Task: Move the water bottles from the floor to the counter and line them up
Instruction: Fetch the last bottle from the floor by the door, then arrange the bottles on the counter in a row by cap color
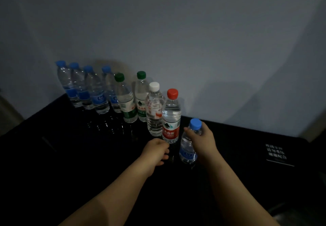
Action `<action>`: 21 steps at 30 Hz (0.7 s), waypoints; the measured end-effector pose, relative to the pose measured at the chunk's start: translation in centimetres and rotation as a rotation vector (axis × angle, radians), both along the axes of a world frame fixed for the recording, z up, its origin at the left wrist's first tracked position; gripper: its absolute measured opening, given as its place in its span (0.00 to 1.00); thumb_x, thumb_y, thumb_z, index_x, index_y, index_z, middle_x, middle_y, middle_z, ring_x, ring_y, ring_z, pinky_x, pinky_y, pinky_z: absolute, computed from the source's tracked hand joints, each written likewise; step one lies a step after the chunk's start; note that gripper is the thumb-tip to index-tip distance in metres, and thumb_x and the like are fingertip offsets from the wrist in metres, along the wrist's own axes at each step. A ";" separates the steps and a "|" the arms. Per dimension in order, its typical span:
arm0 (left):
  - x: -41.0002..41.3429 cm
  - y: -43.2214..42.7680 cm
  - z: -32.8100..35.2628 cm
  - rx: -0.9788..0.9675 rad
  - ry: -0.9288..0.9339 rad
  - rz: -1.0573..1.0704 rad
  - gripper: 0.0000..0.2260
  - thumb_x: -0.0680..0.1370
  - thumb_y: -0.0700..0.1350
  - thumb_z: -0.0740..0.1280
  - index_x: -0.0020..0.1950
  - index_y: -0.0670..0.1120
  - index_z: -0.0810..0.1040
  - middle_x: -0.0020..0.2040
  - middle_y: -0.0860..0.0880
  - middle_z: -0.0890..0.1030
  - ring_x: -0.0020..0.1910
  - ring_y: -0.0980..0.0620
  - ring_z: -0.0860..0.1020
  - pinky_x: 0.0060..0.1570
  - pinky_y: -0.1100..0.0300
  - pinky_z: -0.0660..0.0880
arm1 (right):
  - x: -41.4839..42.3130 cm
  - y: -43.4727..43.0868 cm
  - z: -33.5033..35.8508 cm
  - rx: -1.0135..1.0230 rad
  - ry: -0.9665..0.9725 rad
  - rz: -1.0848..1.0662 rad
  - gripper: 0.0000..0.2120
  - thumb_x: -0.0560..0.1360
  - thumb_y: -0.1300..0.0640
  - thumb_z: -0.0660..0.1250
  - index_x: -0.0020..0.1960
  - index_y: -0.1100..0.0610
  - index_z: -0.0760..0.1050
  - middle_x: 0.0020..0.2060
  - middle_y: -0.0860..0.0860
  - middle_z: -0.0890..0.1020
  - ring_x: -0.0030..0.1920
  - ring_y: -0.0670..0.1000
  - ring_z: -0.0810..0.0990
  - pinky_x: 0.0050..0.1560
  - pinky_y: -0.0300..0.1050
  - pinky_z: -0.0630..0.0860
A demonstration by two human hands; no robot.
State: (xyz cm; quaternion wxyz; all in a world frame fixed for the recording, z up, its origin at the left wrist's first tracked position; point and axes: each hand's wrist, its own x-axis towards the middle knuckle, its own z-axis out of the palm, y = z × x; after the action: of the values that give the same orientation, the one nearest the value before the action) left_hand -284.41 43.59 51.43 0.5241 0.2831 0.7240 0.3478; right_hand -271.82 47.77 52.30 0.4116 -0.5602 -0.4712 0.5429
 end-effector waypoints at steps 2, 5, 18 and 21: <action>-0.9 0.9 -0.1 -0.001 -0.002 -0.044 0.07 0.80 0.46 0.60 0.42 0.51 0.72 0.41 0.51 0.77 0.39 0.54 0.75 0.40 0.60 0.71 | -0.8 0.9 -0.1 0.006 -0.027 -0.056 0.11 0.74 0.59 0.68 0.55 0.52 0.72 0.48 0.50 0.79 0.55 0.53 0.78 0.61 0.56 0.74; -2.3 1.5 -0.4 -0.001 0.001 -0.116 0.08 0.80 0.45 0.60 0.41 0.51 0.72 0.41 0.51 0.76 0.40 0.54 0.75 0.39 0.61 0.71 | -1.8 1.4 0.0 0.008 -0.041 -0.107 0.07 0.75 0.58 0.68 0.50 0.50 0.72 0.47 0.49 0.79 0.54 0.54 0.78 0.62 0.58 0.74; -5.0 -1.8 1.4 0.150 0.103 -0.258 0.04 0.80 0.44 0.60 0.49 0.48 0.74 0.44 0.50 0.76 0.40 0.53 0.75 0.36 0.63 0.70 | -2.3 -5.8 0.5 -0.134 -0.096 -0.186 0.31 0.73 0.60 0.70 0.72 0.59 0.60 0.66 0.58 0.71 0.58 0.53 0.76 0.57 0.46 0.74; -5.2 -3.6 2.1 0.197 0.183 -0.301 0.06 0.79 0.43 0.60 0.44 0.50 0.74 0.42 0.50 0.77 0.39 0.53 0.76 0.36 0.62 0.70 | -2.0 -7.9 0.7 -0.108 -0.175 -0.151 0.26 0.74 0.60 0.69 0.69 0.59 0.64 0.63 0.57 0.73 0.42 0.43 0.74 0.37 0.34 0.71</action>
State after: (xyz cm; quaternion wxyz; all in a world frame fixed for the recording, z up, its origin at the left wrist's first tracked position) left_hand -289.57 39.97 53.53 0.4720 0.4687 0.6805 0.3074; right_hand -273.79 39.86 53.00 0.3778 -0.6607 -0.4320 0.4839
